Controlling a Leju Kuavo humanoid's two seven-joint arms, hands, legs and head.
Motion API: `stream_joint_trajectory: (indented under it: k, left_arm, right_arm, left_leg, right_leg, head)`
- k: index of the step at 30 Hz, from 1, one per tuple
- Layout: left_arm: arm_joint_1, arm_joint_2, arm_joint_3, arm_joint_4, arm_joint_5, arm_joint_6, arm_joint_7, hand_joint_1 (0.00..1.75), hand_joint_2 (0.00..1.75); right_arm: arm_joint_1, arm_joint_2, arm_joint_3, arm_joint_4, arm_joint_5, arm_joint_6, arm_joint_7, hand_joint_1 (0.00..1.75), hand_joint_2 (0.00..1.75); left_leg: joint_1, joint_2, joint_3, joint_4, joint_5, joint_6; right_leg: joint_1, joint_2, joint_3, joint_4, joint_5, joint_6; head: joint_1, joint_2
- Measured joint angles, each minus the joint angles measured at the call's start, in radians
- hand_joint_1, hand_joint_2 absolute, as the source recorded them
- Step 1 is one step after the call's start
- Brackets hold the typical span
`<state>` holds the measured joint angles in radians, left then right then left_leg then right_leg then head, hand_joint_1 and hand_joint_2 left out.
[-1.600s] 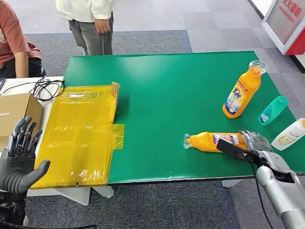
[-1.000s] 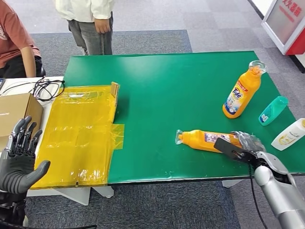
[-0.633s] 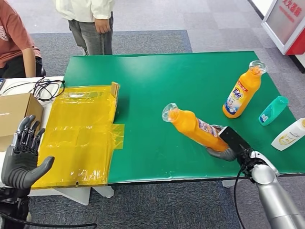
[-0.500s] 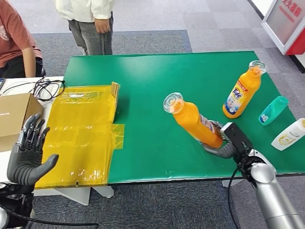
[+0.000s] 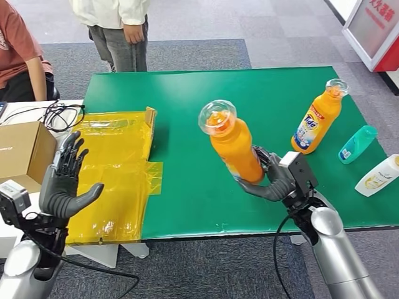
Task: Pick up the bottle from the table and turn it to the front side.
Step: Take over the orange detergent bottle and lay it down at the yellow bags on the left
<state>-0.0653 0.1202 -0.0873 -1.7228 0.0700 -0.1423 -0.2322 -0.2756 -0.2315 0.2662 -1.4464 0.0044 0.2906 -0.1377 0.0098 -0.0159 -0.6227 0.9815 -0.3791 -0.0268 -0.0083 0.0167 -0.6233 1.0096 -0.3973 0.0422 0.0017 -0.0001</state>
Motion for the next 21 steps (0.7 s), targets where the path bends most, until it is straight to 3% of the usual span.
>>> stream_joint_trajectory:
  k: [13,21]
  left_arm:
    - [-0.279,0.012,-0.171,0.188,0.112,-0.163,0.107,0.00,1.75]
    - [-0.429,-0.016,-0.304,0.237,0.191,-0.220,0.197,0.00,1.75]
  right_arm:
    - [-0.146,0.055,0.162,0.093,0.039,-0.021,-0.009,1.75,1.75]
    - [-0.218,0.102,0.219,0.179,0.084,-0.043,-0.013,1.75,1.75]
  left_leg:
    - [0.000,0.000,0.000,0.000,0.002,-0.001]
    - [0.000,0.000,-0.001,0.000,0.002,-0.001]
  right_leg:
    - [0.000,0.000,0.000,0.001,0.002,0.000]
    - [0.000,0.000,-0.001,0.001,0.003,0.001]
  head:
    - [0.000,0.000]
    - [0.000,0.000]
